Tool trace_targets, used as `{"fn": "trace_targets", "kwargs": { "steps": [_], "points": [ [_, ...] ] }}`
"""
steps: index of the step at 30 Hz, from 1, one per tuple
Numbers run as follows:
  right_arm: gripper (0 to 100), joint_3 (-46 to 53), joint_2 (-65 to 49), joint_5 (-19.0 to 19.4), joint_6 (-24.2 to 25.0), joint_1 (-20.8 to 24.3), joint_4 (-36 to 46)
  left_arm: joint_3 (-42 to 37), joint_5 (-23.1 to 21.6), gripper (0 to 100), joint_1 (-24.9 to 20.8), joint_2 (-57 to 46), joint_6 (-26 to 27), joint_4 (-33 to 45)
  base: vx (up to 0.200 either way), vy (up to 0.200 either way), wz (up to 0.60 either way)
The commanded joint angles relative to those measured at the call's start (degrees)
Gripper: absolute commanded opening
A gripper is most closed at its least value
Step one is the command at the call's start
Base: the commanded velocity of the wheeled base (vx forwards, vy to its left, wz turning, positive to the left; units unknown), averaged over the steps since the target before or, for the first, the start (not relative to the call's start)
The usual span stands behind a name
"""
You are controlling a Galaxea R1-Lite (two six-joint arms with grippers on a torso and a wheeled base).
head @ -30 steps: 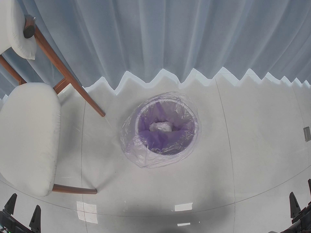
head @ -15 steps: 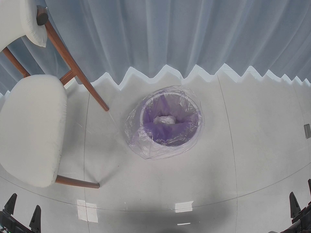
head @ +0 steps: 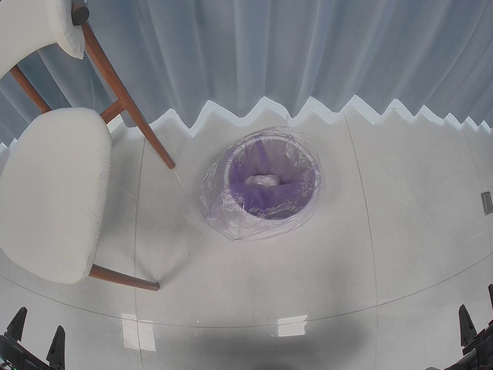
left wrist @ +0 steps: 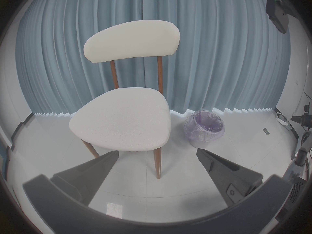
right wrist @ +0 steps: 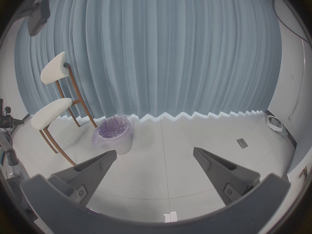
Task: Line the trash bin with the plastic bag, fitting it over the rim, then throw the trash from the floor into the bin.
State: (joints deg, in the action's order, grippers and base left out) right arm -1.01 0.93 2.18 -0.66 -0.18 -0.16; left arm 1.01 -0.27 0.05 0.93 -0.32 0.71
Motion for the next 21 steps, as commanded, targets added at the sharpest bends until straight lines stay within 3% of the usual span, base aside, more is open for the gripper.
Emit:
{"fn": "trace_targets", "kwargs": {
  "steps": [1, 7, 21],
  "points": [
    [100, 1.0, -0.9, 0.0, 0.0, 0.1, 0.0, -0.9, -0.1, 100, 0.0, -0.8, 0.0, 0.0, 0.0, 0.2, 0.0],
    [100, 1.0, -0.9, 0.0, 0.0, 0.0, 0.0, -0.9, 0.0, 100, 0.0, -0.8, 0.2, 0.0, 0.0, 0.2, 0.0],
    [100, 1.0, -0.9, 0.0, 0.0, 0.0, 0.0, -0.9, 0.0, 100, 0.0, -0.8, 0.1, 0.0, 0.0, 0.0, 0.0]
  ]
}}
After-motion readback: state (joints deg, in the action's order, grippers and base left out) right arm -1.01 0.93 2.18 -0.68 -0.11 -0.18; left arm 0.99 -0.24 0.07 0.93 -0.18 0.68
